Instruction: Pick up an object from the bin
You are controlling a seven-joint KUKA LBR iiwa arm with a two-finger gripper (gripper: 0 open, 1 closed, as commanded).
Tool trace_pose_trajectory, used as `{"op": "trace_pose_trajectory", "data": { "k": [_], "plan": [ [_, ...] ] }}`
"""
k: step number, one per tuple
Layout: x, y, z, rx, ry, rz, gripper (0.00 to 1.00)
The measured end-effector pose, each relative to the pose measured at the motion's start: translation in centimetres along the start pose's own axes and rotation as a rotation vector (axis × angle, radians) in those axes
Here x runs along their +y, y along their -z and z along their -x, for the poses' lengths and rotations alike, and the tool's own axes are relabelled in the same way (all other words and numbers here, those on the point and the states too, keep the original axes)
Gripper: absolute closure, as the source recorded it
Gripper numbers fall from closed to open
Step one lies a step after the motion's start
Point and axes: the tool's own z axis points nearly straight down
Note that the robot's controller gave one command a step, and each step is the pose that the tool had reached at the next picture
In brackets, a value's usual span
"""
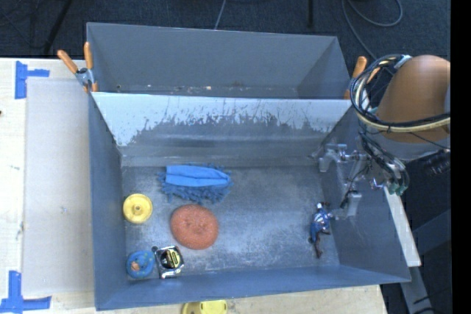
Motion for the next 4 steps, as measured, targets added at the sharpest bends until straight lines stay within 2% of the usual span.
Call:
{"op": "trace_pose_trajectory", "data": {
  "k": [1, 2, 3, 4],
  "plan": [
    [-0.5, -4.7, 0.0, -0.003, 0.342, -0.001, 0.00],
    [-1.0, -5.2, 0.2, -0.001, 0.530, 0.000, 0.00],
    [-1.0, -3.8, 0.2, -0.003, 0.623, -0.001, 0.00],
    [-0.1, -7.2, -0.4, -0.006, 0.894, 0.016, 0.00]
  ]
}}
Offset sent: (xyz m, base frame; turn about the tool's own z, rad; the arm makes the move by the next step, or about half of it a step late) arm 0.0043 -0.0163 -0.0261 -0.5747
